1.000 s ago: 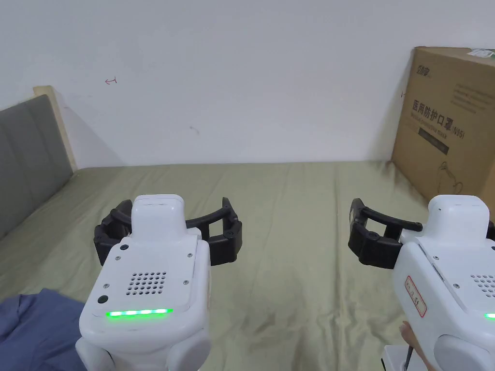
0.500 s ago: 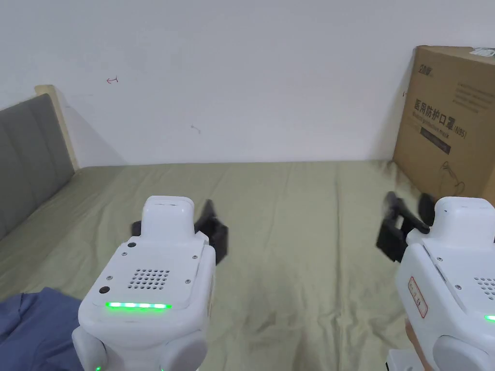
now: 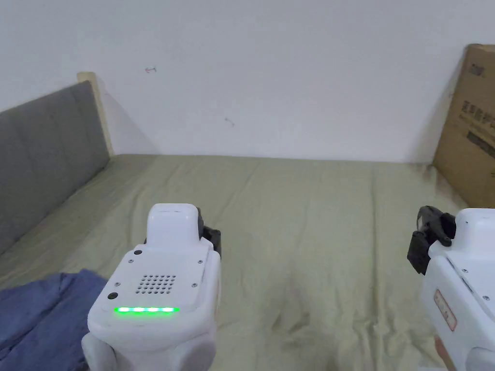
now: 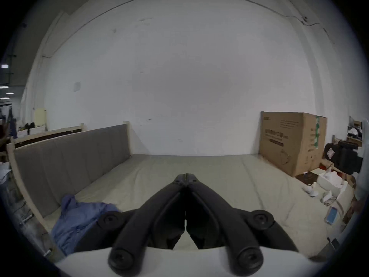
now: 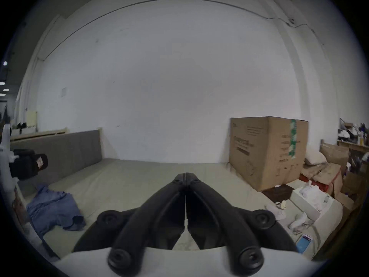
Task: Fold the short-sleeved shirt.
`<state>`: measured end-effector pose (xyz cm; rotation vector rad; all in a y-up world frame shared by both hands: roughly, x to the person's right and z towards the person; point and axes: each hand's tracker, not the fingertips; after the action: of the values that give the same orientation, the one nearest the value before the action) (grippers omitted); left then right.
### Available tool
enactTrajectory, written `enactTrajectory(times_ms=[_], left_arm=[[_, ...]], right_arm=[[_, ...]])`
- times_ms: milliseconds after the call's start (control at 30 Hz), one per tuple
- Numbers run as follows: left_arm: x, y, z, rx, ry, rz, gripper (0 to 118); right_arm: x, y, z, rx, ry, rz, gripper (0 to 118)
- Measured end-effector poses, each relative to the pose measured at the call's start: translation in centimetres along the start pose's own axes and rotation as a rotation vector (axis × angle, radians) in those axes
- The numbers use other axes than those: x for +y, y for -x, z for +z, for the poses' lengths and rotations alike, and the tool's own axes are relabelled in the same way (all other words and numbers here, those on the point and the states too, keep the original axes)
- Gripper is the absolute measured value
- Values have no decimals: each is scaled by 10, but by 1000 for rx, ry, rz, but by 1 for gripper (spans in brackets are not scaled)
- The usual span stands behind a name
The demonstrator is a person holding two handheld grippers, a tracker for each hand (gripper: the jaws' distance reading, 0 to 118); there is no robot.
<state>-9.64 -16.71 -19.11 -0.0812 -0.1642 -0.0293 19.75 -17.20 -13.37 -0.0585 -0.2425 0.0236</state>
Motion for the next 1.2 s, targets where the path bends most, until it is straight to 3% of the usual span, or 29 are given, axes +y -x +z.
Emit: enactTrajectory(times_ms=[200,367,467,600,733,767,833,867,900,933,967,1200], left_arm=[[-6,126,31,336,8,-40,0],[-16,170,49,428,40,-38,0],[-22,176,42,426,56,-41,0],[-25,196,11,371,122,-44,0],[-52,246,-62,165,535,70,0],[-66,257,-83,104,646,100,4],[-96,271,-112,79,731,154,72],[-110,275,-122,107,756,149,72],[-123,279,-134,142,792,138,83],[-135,283,-144,163,819,139,105],[-144,286,-153,178,826,141,117],[-199,271,-194,89,929,117,118]], right_arm=[[3,111,-28,265,18,-26,0],[7,163,-29,407,9,-13,0],[4,165,-36,411,23,-6,0],[-5,141,-50,411,90,-7,0],[-19,110,-60,369,156,37,0],[-23,102,-63,359,172,46,0],[-31,90,-69,345,215,60,0],[-36,85,-73,337,240,67,0],[-40,80,-76,328,261,71,0],[-44,76,-79,320,280,72,0],[-47,73,-81,314,296,72,0],[-69,60,-94,280,378,53,0]])
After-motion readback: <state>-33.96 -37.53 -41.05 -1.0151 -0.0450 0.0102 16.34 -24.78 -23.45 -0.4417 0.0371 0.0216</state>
